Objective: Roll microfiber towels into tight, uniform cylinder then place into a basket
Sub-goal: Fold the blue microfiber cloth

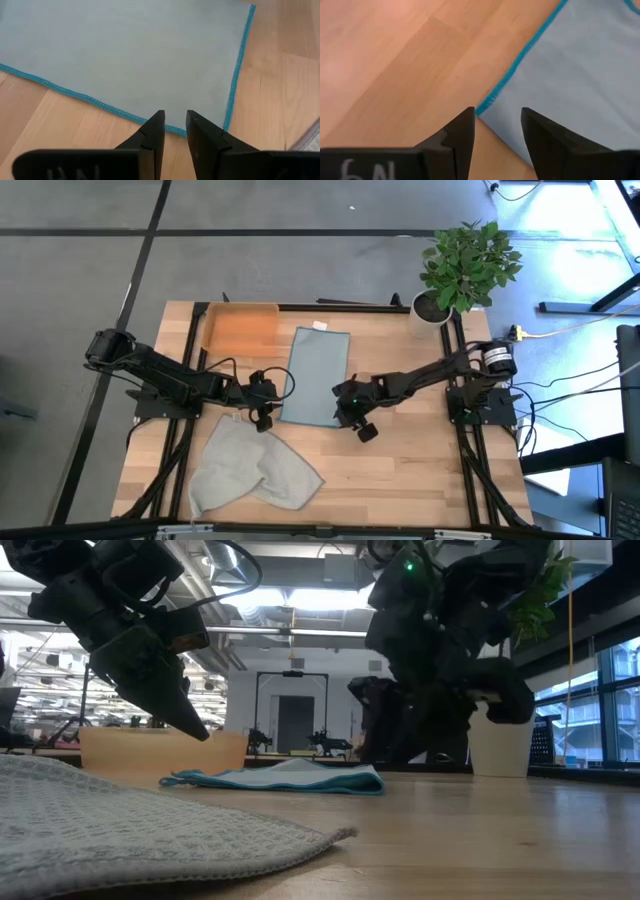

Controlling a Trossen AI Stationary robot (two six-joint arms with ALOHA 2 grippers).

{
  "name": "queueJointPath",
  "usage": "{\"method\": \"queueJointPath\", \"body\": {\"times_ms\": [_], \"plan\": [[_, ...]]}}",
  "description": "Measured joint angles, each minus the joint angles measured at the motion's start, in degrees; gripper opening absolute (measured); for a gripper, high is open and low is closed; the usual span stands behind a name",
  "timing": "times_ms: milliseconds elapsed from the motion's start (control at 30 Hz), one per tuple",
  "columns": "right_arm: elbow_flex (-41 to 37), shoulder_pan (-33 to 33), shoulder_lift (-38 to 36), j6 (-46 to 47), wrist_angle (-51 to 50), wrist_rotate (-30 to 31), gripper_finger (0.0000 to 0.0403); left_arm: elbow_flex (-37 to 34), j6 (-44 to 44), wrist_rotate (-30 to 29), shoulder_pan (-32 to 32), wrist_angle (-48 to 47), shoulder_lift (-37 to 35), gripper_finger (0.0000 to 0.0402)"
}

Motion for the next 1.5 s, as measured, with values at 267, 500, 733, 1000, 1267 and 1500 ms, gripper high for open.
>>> {"method": "queueJointPath", "body": {"times_ms": [267,500,733,1000,1267,1500], "plan": [[0.02,-0.02,3.67,0.16,1.1,0.41,0.0163,0.0,0.0,-0.02,-0.9,0.02,0.0,0.0071],[0.17,0.15,4.85,0.71,2.59,4.46,0.0163,0.0,-0.07,-0.02,-1.4,0.02,0.0,0.0071],[0.17,0.15,5.08,4.22,4.17,6.84,0.0109,0.0,-0.03,-0.04,-1.38,0.03,0.0,0.0071],[0.07,-0.13,5.27,4.57,6.26,10.0,0.0015,0.0,-0.02,-0.04,-1.38,0.02,0.0,0.0071],[-0.02,-1.74,5.33,4.58,8.26,11.74,0.0008,0.0,0.02,-0.04,-1.38,0.02,-0.02,0.0071],[-0.02,-4.42,5.33,6.47,9.01,10.18,0.0006,0.04,1.51,0.3,-2.33,0.0,-0.02,0.0071]]}}
